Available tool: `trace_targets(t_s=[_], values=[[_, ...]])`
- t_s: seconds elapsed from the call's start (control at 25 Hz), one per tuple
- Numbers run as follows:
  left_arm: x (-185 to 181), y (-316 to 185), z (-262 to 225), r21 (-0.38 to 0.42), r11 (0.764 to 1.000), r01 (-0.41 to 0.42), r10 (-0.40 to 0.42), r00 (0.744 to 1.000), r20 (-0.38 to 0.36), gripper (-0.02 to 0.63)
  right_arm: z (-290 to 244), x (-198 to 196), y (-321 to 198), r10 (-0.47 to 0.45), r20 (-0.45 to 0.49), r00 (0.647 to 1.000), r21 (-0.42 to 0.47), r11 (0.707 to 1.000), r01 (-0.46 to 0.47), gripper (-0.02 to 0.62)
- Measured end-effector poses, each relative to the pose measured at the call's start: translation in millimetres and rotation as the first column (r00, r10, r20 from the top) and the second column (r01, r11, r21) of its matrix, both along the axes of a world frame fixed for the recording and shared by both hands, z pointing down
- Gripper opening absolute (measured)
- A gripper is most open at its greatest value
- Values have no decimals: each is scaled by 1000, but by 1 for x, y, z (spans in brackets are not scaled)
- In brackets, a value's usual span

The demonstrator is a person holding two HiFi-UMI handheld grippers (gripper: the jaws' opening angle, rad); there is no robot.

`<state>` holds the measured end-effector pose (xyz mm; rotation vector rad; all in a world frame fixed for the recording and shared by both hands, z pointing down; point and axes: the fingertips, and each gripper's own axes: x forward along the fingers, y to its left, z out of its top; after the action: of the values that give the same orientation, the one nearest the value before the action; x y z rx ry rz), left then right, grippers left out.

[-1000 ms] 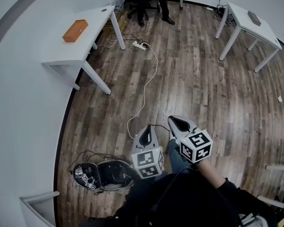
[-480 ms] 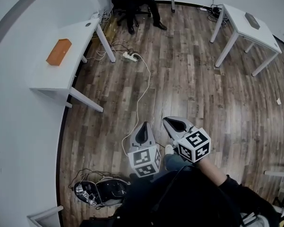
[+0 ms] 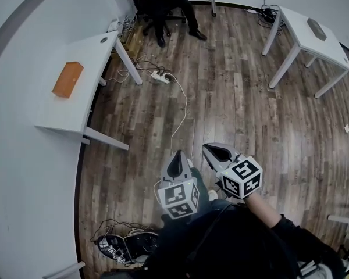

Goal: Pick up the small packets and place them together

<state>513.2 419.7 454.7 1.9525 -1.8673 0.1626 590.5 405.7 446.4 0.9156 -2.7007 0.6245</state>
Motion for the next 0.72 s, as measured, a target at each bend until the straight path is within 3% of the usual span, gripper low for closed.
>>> trace_targets(t_s=[0.4, 0.72], values=[[-55, -170, -17, 24, 997, -79, 79, 997, 5, -2, -19, -70, -165, 20, 47, 999, 16, 1000, -21, 2], [-73, -246, -5, 4, 992, -127, 127, 992, 2, -2, -14, -85, -239, 83, 53, 995, 22, 996, -85, 2]])
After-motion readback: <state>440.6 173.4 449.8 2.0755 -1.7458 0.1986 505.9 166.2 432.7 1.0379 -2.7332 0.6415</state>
